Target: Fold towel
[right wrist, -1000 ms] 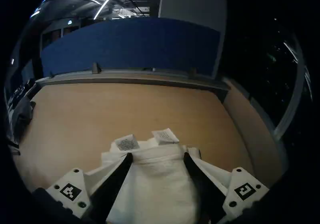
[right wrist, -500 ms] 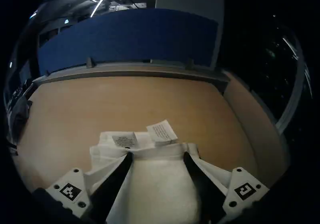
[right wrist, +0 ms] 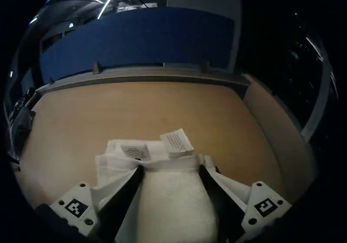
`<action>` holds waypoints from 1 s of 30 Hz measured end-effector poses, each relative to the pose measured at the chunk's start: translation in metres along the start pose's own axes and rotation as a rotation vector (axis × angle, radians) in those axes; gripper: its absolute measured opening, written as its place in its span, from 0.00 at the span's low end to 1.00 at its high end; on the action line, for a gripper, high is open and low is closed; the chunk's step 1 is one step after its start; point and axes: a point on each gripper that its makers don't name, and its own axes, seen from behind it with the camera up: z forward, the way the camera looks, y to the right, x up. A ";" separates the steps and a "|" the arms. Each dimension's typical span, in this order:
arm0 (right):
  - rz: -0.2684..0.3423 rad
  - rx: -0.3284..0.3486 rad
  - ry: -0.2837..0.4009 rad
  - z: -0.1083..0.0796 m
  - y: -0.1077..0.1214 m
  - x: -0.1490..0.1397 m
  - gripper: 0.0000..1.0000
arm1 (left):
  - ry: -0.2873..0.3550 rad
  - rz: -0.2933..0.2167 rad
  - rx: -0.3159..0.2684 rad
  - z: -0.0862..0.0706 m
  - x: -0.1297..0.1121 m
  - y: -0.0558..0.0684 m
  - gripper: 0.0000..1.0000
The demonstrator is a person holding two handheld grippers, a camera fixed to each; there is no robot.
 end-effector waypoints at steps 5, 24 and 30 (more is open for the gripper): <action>-0.008 0.003 0.041 -0.018 -0.007 0.015 1.00 | 0.003 0.004 -0.003 -0.001 0.002 0.001 0.91; -0.002 -0.068 0.114 -0.092 -0.023 -0.021 1.00 | 0.010 0.009 -0.014 -0.009 0.000 0.003 0.91; -0.004 -0.086 0.076 -0.087 -0.017 -0.046 1.00 | 0.009 0.014 -0.012 -0.011 -0.003 0.002 0.91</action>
